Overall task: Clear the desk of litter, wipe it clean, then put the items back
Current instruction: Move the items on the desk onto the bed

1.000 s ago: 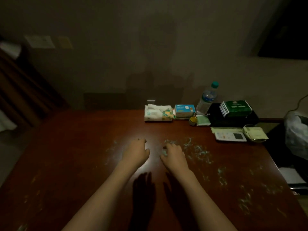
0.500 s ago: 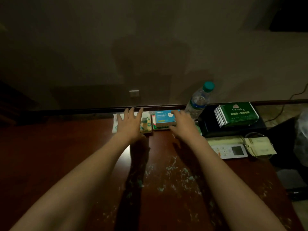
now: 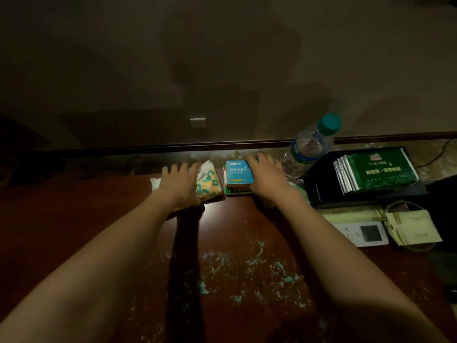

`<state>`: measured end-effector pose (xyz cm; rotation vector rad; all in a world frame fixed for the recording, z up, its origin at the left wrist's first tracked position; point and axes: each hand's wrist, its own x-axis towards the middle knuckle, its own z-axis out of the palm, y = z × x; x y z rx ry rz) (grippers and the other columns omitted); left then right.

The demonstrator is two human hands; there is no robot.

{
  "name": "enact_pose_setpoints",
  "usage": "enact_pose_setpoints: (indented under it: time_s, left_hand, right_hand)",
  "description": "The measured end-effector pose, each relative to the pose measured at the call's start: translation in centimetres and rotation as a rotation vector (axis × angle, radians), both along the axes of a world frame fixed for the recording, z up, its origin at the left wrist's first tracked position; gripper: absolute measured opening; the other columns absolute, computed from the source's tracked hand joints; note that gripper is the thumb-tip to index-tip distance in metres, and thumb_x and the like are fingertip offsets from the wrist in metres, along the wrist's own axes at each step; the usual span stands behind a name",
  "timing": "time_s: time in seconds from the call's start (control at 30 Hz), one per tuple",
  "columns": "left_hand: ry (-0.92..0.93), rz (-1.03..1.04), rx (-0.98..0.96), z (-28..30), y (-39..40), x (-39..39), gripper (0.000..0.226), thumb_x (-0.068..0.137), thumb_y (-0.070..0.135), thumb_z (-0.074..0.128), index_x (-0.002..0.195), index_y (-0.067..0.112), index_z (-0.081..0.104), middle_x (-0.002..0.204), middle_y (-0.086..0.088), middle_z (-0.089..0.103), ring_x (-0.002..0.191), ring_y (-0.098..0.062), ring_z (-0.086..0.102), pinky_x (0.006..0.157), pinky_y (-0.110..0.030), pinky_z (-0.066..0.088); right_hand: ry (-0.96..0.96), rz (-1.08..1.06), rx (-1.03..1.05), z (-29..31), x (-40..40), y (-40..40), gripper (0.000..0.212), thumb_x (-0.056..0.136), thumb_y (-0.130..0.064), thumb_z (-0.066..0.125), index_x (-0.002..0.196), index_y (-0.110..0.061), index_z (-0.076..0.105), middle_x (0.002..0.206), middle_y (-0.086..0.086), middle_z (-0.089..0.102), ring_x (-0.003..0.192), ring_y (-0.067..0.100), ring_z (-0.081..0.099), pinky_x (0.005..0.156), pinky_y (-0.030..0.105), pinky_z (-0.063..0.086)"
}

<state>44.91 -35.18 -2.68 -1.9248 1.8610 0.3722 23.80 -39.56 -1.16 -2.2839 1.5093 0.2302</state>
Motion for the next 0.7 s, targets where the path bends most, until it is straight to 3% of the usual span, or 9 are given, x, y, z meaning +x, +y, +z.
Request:
enact_pose_setpoints:
  time_s: [0.1,0.33,0.53,0.7]
  left_hand:
    - [0.04,0.083,-0.02,1.0,1.4,0.6,0.104,0.068,0.058,0.071,0.147,0.023,0.013,0.138,-0.011,0.041,0.124,-0.031,0.039,0.104,-0.045,0.028]
    - [0.148,0.319,-0.17,6.4,9.3,4.1,0.099,0.068,0.054,0.07,0.145,0.025,0.016,0.134,-0.008,0.044,0.122,-0.029,0.042,0.102,-0.044,0.031]
    - [0.15,0.563,-0.282,10.8,22.0,8.8,0.095,0.07,0.054,0.069,0.144,0.025,0.017,0.13,-0.007,0.046,0.119,-0.027,0.043,0.1,-0.043,0.032]
    - [0.15,0.829,-0.364,12.9,37.6,12.6,0.095,0.071,0.057,0.067,0.144,0.024,0.017,0.129,-0.007,0.046,0.117,-0.027,0.044,0.095,-0.042,0.032]
  right_hand:
    - [-0.139,-0.085,-0.038,1.4,0.4,0.9,0.071,0.082,-0.028,0.07,0.141,-0.021,0.032,0.138,0.009,0.039,0.129,0.029,0.036,0.103,0.046,0.035]
    - [-0.201,-0.031,-0.061,6.4,3.6,6.3,0.071,0.082,-0.025,0.069,0.142,-0.017,0.032,0.133,0.012,0.041,0.122,0.031,0.038,0.098,0.04,0.037]
    - [-0.282,0.174,-0.026,9.8,11.1,16.1,0.073,0.079,-0.025,0.07,0.141,-0.022,0.032,0.132,0.007,0.042,0.122,0.027,0.039,0.099,0.042,0.041]
    - [-0.341,0.459,0.018,11.9,18.0,27.3,0.07,0.081,-0.024,0.069,0.14,-0.021,0.032,0.132,0.007,0.041,0.122,0.026,0.037,0.099,0.043,0.042]
